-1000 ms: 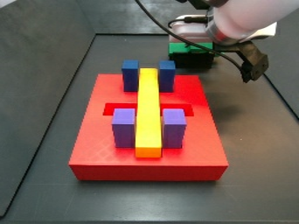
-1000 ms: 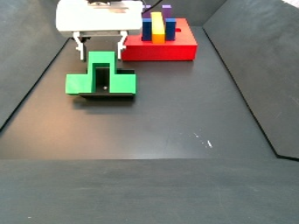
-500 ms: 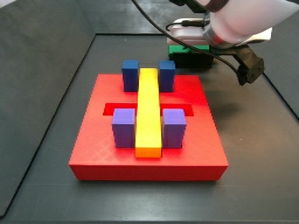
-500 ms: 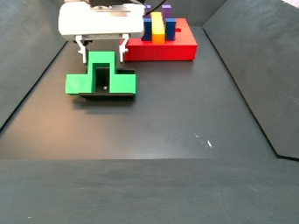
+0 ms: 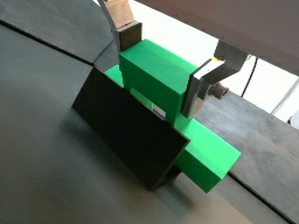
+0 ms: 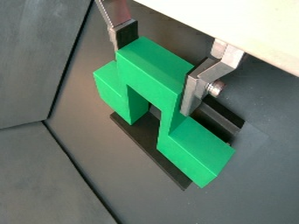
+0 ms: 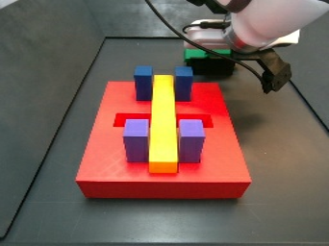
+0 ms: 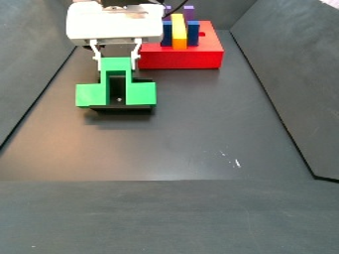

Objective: Pick up the green object. Move up. Place the green object on the fixture. Regrasp the green object. Move to above the board. Insert the green object.
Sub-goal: Regrasp the green object.

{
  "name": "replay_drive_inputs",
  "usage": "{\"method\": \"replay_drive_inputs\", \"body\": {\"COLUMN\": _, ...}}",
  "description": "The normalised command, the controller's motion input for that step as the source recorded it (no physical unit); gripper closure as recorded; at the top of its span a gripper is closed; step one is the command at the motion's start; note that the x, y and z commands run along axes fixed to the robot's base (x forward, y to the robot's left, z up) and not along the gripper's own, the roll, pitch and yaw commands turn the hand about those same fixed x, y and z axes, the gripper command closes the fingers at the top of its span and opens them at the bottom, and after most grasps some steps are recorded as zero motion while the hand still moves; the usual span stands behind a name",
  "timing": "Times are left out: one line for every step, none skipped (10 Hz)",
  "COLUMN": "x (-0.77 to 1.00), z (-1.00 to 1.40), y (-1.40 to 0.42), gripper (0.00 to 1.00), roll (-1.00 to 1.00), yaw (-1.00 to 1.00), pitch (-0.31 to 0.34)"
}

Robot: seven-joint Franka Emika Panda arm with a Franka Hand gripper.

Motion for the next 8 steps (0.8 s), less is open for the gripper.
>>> {"method": "replay_drive_inputs", "body": {"x": 0.00, "z": 0.00, "y": 0.00, "gripper": 1.00, "roll": 0.00, "yaw": 0.00, "pitch": 0.000}}
{"method": "replay_drive_inputs", "body": {"x": 0.00, "z": 0.00, "y": 0.00, "gripper": 1.00, "roll": 0.00, "yaw": 0.00, "pitch": 0.000}}
{"method": "replay_drive_inputs", "body": {"x": 0.00, "z": 0.00, "y": 0.00, "gripper": 1.00, "roll": 0.00, "yaw": 0.00, "pitch": 0.000}}
{"method": "replay_drive_inputs", "body": {"x": 0.00, "z": 0.00, "y": 0.00, "gripper": 1.00, "roll": 0.00, "yaw": 0.00, "pitch": 0.000}}
{"method": "replay_drive_inputs", "body": {"x": 0.00, "z": 0.00, "y": 0.00, "gripper": 1.00, "roll": 0.00, "yaw": 0.00, "pitch": 0.000}}
{"method": "replay_drive_inputs", "body": {"x": 0.00, "z": 0.00, "y": 0.00, "gripper": 1.00, "roll": 0.00, "yaw": 0.00, "pitch": 0.000}}
{"method": "replay_drive_inputs", "body": {"x": 0.00, "z": 0.00, "y": 0.00, "gripper": 1.00, "roll": 0.00, "yaw": 0.00, "pitch": 0.000}}
{"method": "replay_drive_inputs", "body": {"x": 0.00, "z": 0.00, "y": 0.00, "gripper": 1.00, "roll": 0.00, "yaw": 0.00, "pitch": 0.000}}
